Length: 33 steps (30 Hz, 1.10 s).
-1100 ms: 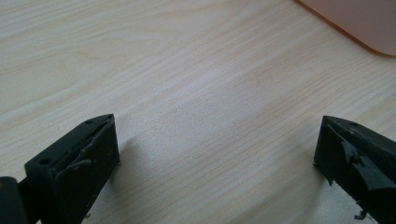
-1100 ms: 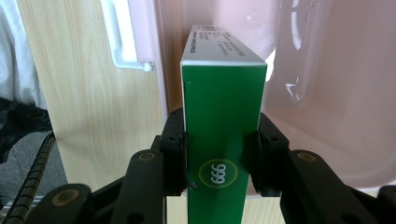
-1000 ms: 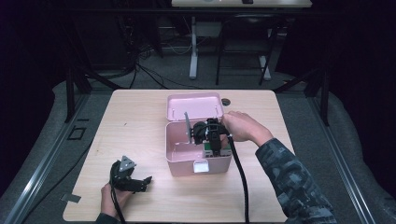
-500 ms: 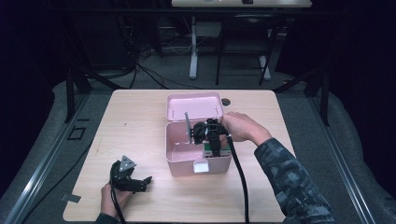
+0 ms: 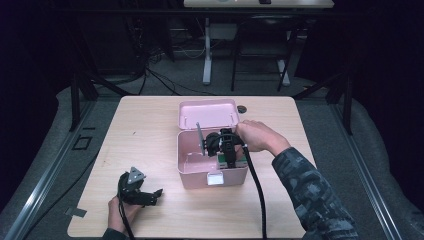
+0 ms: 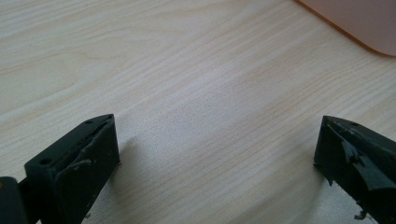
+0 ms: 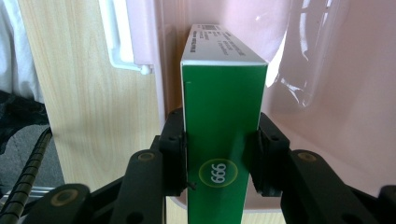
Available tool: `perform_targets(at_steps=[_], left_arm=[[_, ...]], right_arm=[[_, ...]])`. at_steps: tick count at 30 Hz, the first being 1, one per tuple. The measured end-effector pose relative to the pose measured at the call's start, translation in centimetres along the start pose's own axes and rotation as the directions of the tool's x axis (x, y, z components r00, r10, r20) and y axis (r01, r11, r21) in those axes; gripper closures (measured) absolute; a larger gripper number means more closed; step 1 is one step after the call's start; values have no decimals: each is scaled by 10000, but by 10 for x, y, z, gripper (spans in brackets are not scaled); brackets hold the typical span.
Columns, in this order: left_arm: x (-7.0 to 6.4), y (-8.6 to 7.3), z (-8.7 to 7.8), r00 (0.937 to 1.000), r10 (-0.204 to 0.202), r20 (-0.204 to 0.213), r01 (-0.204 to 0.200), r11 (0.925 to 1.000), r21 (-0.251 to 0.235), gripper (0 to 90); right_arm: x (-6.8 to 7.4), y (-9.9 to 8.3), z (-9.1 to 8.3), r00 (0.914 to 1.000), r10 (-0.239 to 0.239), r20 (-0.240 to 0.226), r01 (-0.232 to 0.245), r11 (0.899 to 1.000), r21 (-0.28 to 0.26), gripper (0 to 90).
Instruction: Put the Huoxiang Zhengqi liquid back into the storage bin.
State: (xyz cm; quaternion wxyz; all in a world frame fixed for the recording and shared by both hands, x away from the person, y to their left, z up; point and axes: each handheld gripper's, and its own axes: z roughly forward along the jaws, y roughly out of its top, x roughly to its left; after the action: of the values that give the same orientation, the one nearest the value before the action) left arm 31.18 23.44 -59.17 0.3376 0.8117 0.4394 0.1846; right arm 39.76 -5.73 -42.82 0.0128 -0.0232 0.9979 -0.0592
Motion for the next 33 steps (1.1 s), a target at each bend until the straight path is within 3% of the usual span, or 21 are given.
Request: perform_targets(at_steps=[13, 20, 26, 30, 33], left_arm=[[0, 0, 0, 10000, 3, 1, -3, 10000, -1, 0], [0, 0, 0, 10000, 29, 10, -29, 10000, 21, 0], [0, 0, 0, 10000, 30, 16, -30, 10000, 29, 0], [0, 0, 0, 10000, 32, 17, -32, 10000, 30, 0], [0, 0, 0, 10000, 35, 22, -35, 10000, 35, 0]], right_arm=[[-3, -9, -8, 9995, 298, -69, -300, 9988, -396, 533], [-5, -24, -14, 9959, 877, -211, -896, 9881, -1249, 400], [-8, -41, -26, 9883, 1497, -284, -1521, 9584, -2417, 284], [-11, -54, -32, 9769, 2091, -449, -2125, 9254, -3137, 201], [-14, -63, -32, 9622, 2673, -513, -2680, 8969, -3519, 159]])
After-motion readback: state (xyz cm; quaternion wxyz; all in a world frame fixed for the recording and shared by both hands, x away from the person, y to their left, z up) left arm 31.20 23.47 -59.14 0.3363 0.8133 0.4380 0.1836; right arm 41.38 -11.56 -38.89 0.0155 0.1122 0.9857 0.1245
